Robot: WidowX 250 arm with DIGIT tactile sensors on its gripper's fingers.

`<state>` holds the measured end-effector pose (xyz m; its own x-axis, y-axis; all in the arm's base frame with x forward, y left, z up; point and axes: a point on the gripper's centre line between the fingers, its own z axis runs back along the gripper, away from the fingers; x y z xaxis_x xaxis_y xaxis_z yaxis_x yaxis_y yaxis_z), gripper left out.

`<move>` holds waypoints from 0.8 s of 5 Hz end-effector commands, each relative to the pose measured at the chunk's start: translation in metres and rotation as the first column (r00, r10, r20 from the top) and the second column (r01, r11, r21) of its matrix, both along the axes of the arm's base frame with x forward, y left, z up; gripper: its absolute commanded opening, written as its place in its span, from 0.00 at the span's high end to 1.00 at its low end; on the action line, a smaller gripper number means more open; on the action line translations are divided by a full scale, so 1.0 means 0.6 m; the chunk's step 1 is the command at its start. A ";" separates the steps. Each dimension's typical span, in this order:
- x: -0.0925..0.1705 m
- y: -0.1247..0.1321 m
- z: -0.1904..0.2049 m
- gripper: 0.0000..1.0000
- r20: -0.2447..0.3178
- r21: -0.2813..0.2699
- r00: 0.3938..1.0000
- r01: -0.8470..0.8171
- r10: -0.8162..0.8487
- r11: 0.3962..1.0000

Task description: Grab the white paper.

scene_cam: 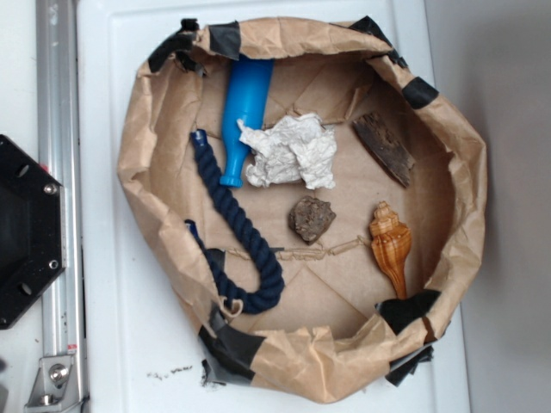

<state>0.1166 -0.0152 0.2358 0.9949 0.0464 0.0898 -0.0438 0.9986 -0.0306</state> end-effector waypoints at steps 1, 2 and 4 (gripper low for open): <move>0.000 0.000 0.000 0.00 0.000 0.000 1.000 0.000 0.000 1.000; 0.071 0.033 -0.054 0.00 0.085 0.147 0.996 -0.017 0.004 0.989; 0.184 0.073 -0.181 0.00 0.111 0.184 0.988 0.087 -0.108 0.979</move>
